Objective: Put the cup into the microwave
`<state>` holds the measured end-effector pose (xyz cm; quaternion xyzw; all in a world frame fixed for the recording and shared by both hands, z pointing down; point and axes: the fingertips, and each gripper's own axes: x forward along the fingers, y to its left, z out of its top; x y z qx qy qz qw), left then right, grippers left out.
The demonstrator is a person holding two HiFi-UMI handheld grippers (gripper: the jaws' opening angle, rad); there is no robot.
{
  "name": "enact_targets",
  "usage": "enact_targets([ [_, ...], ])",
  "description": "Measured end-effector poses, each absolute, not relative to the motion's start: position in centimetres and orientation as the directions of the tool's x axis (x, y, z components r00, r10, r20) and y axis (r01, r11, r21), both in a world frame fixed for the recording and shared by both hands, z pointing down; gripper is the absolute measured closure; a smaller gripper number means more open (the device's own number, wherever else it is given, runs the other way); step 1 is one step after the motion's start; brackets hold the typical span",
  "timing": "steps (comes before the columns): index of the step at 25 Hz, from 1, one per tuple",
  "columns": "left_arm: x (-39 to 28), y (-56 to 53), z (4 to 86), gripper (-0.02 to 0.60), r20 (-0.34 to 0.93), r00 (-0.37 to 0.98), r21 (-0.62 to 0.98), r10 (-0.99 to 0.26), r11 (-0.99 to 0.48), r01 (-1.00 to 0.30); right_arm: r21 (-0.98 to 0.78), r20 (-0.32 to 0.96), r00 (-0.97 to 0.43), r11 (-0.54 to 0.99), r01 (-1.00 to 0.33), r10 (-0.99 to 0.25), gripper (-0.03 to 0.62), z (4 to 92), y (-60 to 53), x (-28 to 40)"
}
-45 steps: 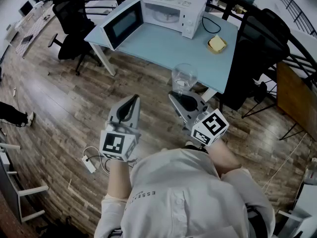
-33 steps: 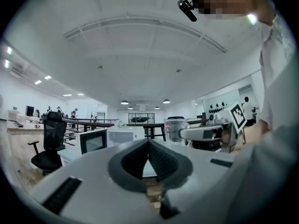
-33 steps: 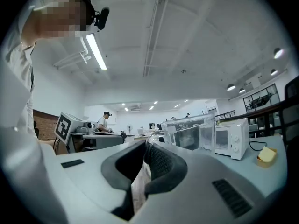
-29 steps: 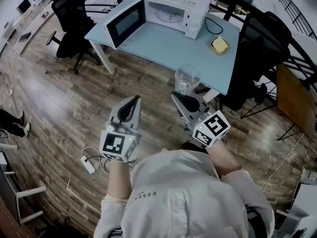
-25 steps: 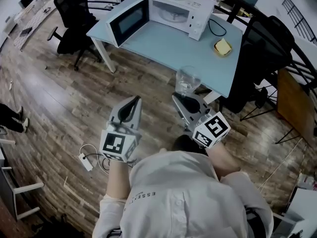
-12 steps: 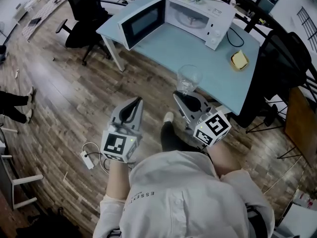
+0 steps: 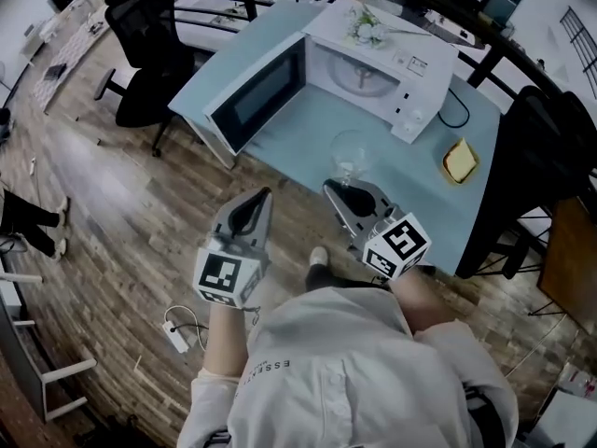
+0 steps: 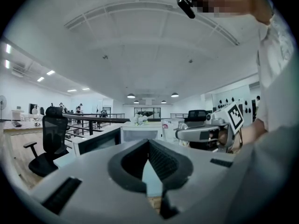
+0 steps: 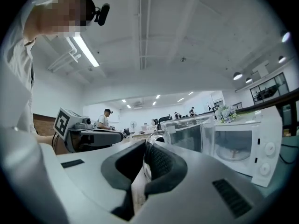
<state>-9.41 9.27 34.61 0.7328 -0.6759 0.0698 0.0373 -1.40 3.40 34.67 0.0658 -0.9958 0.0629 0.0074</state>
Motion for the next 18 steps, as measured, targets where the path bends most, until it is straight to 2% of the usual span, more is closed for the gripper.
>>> enact_targets([
  [8,-12.2,-1.6,34.9,0.58,0.147,0.169,-0.044,-0.975,-0.177,-0.983,-0.136,0.018,-0.979,0.97,-0.201,-0.201,0.574,35.1,-6.6,-4.2],
  [18,-13.0,-8.6,36.1,0.58,0.199,0.279,-0.054,-0.94,-0.294,-0.954,-0.174,0.051,-0.955,0.939,-0.296,-0.291,0.574,36.9,-13.0,-5.4],
])
